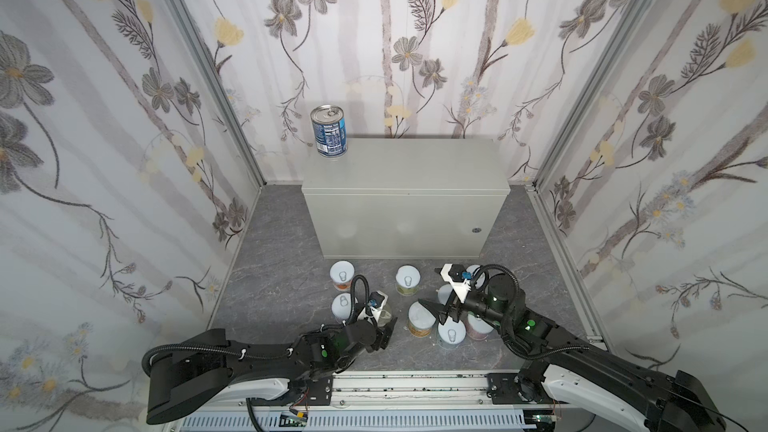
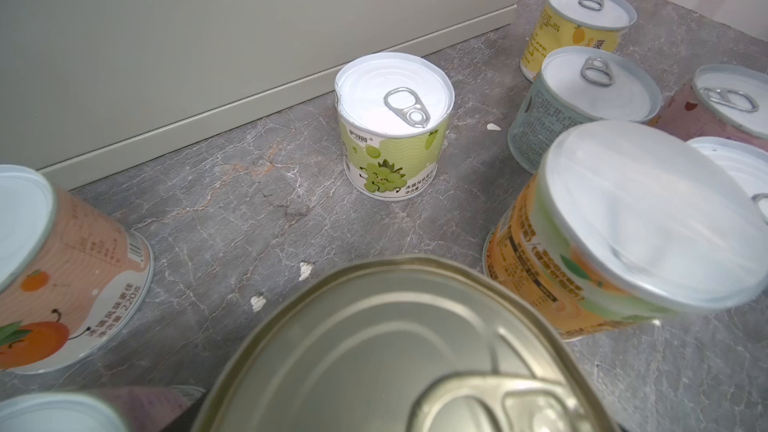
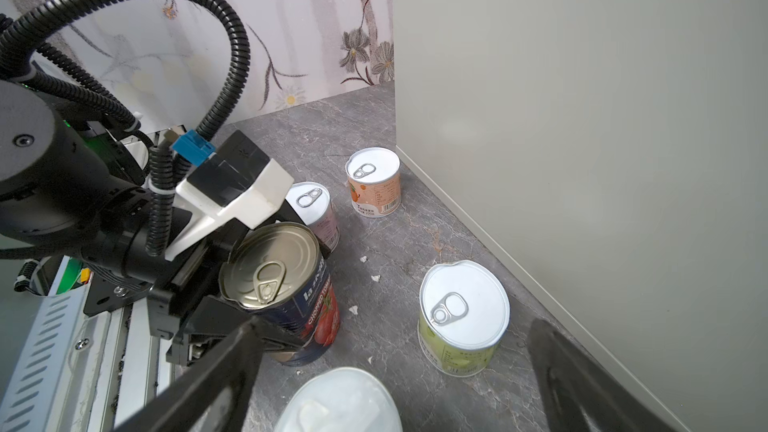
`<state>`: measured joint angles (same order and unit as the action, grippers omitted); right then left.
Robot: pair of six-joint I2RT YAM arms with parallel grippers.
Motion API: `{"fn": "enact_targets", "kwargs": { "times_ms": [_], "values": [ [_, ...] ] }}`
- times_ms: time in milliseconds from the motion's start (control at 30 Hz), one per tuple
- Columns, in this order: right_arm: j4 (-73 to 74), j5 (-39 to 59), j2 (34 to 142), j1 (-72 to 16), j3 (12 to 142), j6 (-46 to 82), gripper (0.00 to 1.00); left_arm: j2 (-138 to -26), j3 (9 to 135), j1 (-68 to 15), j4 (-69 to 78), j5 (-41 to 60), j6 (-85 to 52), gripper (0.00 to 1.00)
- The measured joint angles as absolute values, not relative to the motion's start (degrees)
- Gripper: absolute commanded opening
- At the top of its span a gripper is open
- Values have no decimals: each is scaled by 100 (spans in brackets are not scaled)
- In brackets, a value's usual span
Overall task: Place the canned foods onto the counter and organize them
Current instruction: 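Close the left gripper on the gold-lidded can while the right gripper hovers beside it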
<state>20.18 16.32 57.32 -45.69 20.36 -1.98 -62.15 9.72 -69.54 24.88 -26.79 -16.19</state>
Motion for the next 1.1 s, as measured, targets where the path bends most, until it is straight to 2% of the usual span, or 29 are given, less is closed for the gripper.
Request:
{"fn": "enact_targets", "kwargs": {
  "times_ms": [333,500,733,1100],
  "values": [
    [2016,1629,5690,-4584,2034,-202,100,-6128,926,-6932,2539,-2663,-1614,59],
    [2016,1632,5690,-4602,2034,-202,100,-6093,921,-6923,2502,-2650,-1632,45],
    [2016,1629,5642,-4628,2034,-215,100,-5771,1144,-6906,1944,-2596,-1629,0],
    [2178,1422,5612,-4639,1990,-152,100,-4847,1898,-6685,766,-2742,-1717,0]
  ]
}}
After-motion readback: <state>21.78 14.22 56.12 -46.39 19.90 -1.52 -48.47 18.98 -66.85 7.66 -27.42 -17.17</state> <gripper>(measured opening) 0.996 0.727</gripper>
